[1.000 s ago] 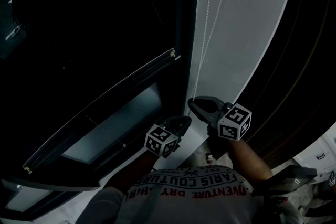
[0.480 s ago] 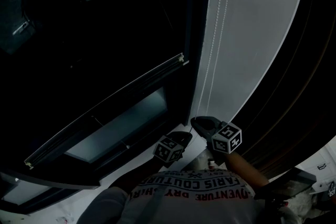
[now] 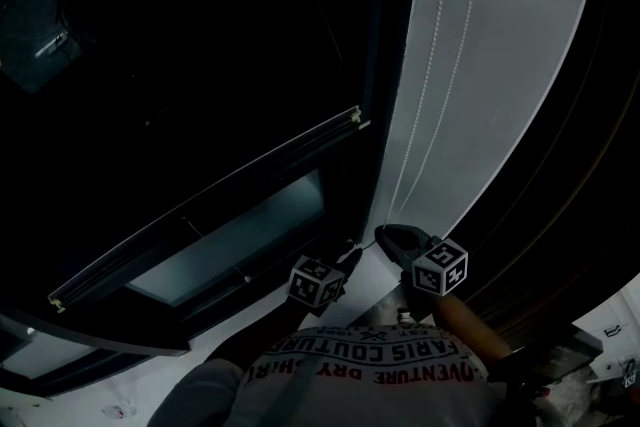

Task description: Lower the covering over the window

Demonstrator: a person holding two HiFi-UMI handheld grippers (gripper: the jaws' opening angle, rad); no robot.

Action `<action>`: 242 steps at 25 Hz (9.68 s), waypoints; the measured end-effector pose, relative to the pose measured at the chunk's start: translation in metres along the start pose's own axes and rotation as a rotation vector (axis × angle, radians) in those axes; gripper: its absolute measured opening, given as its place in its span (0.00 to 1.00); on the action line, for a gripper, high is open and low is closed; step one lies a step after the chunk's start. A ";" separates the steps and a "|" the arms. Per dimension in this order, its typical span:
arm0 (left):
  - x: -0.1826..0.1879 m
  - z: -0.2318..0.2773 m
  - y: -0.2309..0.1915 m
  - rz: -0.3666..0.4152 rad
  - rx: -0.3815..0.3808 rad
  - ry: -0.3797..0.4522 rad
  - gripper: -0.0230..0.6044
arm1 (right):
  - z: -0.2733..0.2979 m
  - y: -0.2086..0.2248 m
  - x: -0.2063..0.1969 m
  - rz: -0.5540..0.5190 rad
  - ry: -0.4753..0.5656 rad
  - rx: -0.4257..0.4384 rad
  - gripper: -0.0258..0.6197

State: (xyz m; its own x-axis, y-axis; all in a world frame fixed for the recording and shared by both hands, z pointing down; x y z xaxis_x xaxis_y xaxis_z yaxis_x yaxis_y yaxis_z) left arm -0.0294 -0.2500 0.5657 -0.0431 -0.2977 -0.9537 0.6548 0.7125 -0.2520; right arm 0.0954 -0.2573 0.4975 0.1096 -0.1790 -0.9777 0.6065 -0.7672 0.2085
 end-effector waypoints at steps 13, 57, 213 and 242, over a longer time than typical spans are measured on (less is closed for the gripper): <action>0.187 -0.008 0.034 0.078 -0.270 0.300 0.23 | -0.005 -0.002 -0.003 0.008 0.017 0.003 0.06; 0.163 0.020 0.056 0.186 -0.213 0.170 0.05 | -0.019 -0.017 -0.117 0.179 -0.228 0.016 0.05; 0.083 0.002 0.059 0.075 -0.230 0.055 0.06 | -0.038 -0.025 0.042 -0.020 -0.055 0.164 0.20; 0.058 0.001 0.067 0.069 -0.248 0.027 0.05 | -0.015 -0.050 0.160 -0.152 0.220 0.139 0.04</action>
State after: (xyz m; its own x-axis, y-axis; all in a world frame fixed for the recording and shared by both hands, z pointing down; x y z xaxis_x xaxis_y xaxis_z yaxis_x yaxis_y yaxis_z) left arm 0.0130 -0.2205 0.4942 -0.0266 -0.2284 -0.9732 0.4523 0.8654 -0.2155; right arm 0.0949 -0.2384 0.3305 0.2031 0.0703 -0.9766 0.5172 -0.8546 0.0460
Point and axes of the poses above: the fingertips, and each gripper's own axes: z forward along the fingers, y to its right, x out of its top, the point moved 6 cm from there along -z, backward along the fingers, and after that the axes turned 12 degrees about y, right-handed, at the moved point
